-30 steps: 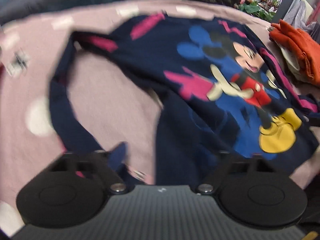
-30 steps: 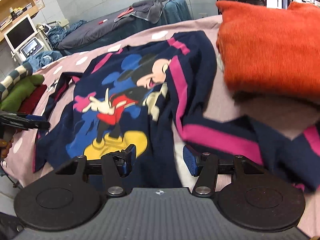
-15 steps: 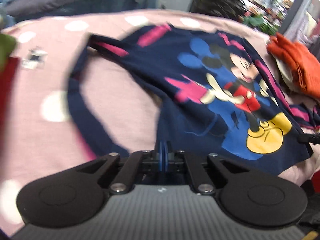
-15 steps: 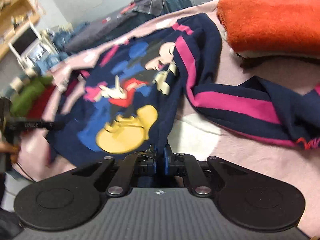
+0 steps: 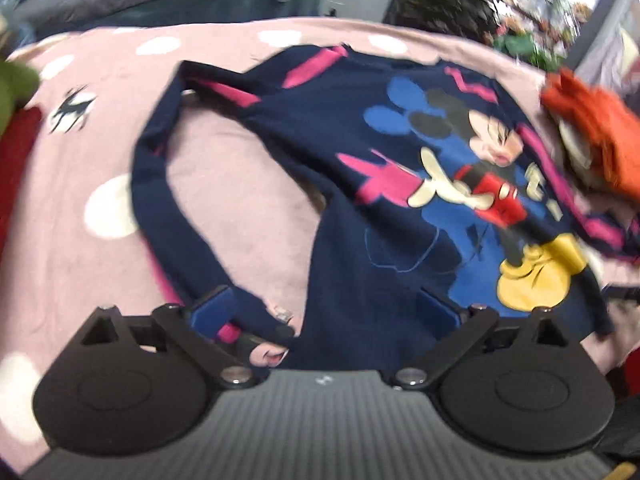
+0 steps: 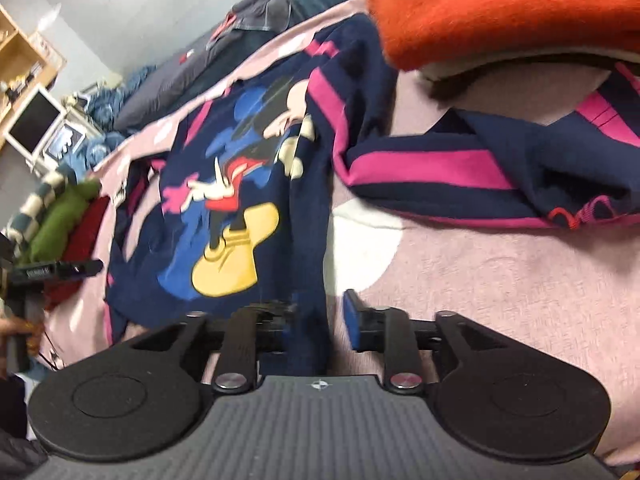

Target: Fold small clothes

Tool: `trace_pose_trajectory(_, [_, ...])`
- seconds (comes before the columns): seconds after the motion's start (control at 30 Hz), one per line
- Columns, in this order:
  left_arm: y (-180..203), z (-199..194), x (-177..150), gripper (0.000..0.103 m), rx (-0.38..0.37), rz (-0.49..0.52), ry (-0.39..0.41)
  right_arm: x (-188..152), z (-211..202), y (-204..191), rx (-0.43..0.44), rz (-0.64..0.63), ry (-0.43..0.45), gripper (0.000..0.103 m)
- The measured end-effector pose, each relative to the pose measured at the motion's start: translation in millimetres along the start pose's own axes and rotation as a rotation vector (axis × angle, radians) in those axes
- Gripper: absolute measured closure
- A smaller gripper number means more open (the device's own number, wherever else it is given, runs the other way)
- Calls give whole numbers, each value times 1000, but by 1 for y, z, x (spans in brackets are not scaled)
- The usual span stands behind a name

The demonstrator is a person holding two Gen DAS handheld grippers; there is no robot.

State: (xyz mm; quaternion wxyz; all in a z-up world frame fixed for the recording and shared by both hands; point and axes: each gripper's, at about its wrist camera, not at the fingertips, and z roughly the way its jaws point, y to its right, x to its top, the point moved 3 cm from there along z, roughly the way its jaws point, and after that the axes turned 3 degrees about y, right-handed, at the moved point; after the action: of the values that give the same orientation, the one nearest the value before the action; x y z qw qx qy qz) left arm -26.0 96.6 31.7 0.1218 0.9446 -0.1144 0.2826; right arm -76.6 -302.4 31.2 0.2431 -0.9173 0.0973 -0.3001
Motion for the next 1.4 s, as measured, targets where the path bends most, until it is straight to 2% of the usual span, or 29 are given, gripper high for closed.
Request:
trace_pose_trajectory(0.07, [7, 19, -5, 8, -28, 8, -43, 1, 1, 1, 9, -2, -7, 42])
trace_pose_trajectory(0.1, [11, 28, -11, 26, -57, 14, -65, 0, 1, 0, 16, -6, -10, 43])
trace_pose_trajectory(0.13, [16, 34, -15, 36, -48, 38, -70, -1, 2, 0, 23, -5, -16, 43])
trace_pose_trajectory(0.17, [23, 34, -17, 48, -5, 83, -44, -2, 5, -1, 30, -1, -27, 43])
trace_pose_trajectory(0.2, [29, 33, -19, 85, 11, 107, -41, -3, 8, -2, 34, 5, -32, 43])
trace_pose_trajectory(0.23, [31, 29, -18, 99, -55, 73, -51, -3, 9, -2, 34, 13, -29, 42])
trace_pose_trajectory(0.27, [31, 21, -17, 99, -125, 28, -57, -4, 9, -3, 35, 16, -28, 42])
trace_pose_trajectory(0.3, [32, 11, -15, 99, -141, 33, -43, -4, 11, -4, 37, 14, -30, 43])
trace_pose_trajectory(0.37, [29, -13, -9, 99, -99, 68, -5, -3, 10, -5, 36, 11, -34, 43])
trace_pose_trajectory(0.4, [23, -23, -6, 99, -109, 58, -3, -2, 9, -6, 40, 7, -38, 43])
trace_pose_trajectory(0.47, [8, -37, -9, 99, -108, 31, -16, -2, 8, -8, 59, 2, -48, 43])
trace_pose_trajectory(0.53, [-7, -34, -16, 99, -50, 19, -50, -3, 11, -9, 85, 5, -72, 42])
trace_pose_trajectory(0.67, [-17, -1, -41, 97, -23, 22, -193, -10, 20, -12, 94, -16, -125, 44])
trace_pose_trajectory(0.77, [-21, 1, -38, 92, -33, -9, -183, -9, 17, -18, 73, -87, -143, 48])
trace_pose_trajectory(0.8, [-25, -2, -34, 77, -29, -37, -180, -8, 15, -18, 68, -92, -140, 48])
trace_pose_trajectory(0.83, [-28, -6, -30, 47, -14, -60, -163, -6, 11, -15, 60, -87, -122, 47])
trace_pose_trajectory(0.87, [-30, -12, -26, 29, 15, -71, -138, -3, 6, -11, 50, -79, -95, 46])
trace_pose_trajectory(0.9, [-30, -16, -20, 3, 45, -66, -114, 0, 0, -8, 35, -73, -62, 38])
trace_pose_trajectory(0.93, [-29, -21, -14, 0, 69, -54, -84, 4, -7, -3, 4, -76, -22, 33])
trace_pose_trajectory(1.0, [-26, -30, -3, 0, 82, -46, -46, 15, -24, 3, -94, -122, 78, 32])
trace_pose_trajectory(1.07, [-22, -35, 8, 0, 84, -67, -23, 26, -44, 8, -198, -199, 171, 27])
trace_pose_trajectory(1.13, [-17, -35, 17, 0, 75, -86, -8, 34, -57, 9, -284, -300, 208, 8])
trace_pose_trajectory(1.17, [-15, -35, 20, 0, 65, -90, -1, 37, -60, 10, -328, -354, 215, 6])
trace_pose_trajectory(1.27, [-1, -29, 23, 0, 36, -99, 11, 43, -63, 15, -480, -483, 233, 6])
trace_pose_trajectory(1.4, [27, -11, 20, 0, -47, -81, -36, 43, -45, 18, -474, -544, 159, 17])
